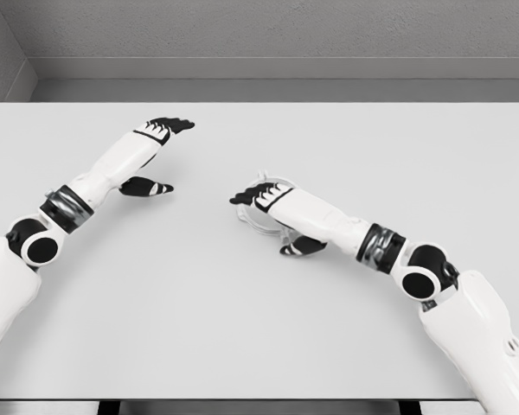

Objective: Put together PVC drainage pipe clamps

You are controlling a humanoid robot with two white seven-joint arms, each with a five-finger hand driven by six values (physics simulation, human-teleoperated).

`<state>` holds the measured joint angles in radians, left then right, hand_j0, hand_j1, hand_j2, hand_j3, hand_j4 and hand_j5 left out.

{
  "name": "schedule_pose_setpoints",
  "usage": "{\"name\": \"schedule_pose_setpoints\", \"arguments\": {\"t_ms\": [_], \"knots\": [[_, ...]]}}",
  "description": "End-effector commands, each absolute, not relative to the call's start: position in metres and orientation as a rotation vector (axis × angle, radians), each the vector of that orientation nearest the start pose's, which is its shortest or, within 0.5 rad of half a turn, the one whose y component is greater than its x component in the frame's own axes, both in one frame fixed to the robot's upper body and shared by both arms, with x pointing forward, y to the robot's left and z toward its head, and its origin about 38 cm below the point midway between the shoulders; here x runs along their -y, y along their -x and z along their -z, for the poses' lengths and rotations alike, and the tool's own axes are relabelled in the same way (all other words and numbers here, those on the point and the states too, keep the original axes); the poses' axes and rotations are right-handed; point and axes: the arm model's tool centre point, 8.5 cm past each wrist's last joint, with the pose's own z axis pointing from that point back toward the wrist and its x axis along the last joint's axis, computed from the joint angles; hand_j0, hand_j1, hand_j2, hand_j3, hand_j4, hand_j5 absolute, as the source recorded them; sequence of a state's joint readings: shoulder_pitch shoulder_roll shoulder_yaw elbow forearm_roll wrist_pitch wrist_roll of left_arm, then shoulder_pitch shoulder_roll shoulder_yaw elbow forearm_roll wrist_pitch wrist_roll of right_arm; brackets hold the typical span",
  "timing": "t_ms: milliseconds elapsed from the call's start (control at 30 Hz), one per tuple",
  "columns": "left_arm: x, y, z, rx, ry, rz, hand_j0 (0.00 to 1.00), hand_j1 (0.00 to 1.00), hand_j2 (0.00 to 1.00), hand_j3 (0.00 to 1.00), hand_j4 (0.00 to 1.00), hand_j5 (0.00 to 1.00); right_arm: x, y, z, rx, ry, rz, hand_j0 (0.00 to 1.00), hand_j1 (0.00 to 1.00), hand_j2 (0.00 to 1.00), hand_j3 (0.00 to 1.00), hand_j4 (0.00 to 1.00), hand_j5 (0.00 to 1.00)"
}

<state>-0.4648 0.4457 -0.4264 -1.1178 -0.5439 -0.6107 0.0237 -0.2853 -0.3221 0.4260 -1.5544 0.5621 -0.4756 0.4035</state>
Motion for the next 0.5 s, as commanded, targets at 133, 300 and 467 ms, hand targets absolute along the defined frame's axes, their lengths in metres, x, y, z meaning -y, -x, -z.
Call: {"name": "schedule_pose_setpoints", "arguments": {"t_ms": [133, 300, 467], "knots": [[-0.265, -0.458, -0.121, 1.841, -0.451, 1.365, 1.00, 1.00, 1.00, 1.00, 1.00, 1.00, 0.255, -0.374, -0.214, 1.933, 0.372, -1.511, 1.00, 1.00, 1.00, 1.00, 1.00, 1.00], [-0.223, -0.470, -0.109, 1.840, -0.372, 1.392, 1.00, 1.00, 1.00, 1.00, 1.00, 1.00, 0.355, -0.369, -0.218, 1.826, 0.568, -1.421, 1.00, 1.00, 1.00, 1.00, 1.00, 1.00], [-0.201, -0.468, -0.102, 1.846, -0.325, 1.421, 1.00, 1.00, 1.00, 1.00, 1.00, 1.00, 0.358, -0.369, -0.199, 1.713, 0.489, -1.489, 1.00, 1.00, 1.00, 1.00, 1.00, 1.00]]}}
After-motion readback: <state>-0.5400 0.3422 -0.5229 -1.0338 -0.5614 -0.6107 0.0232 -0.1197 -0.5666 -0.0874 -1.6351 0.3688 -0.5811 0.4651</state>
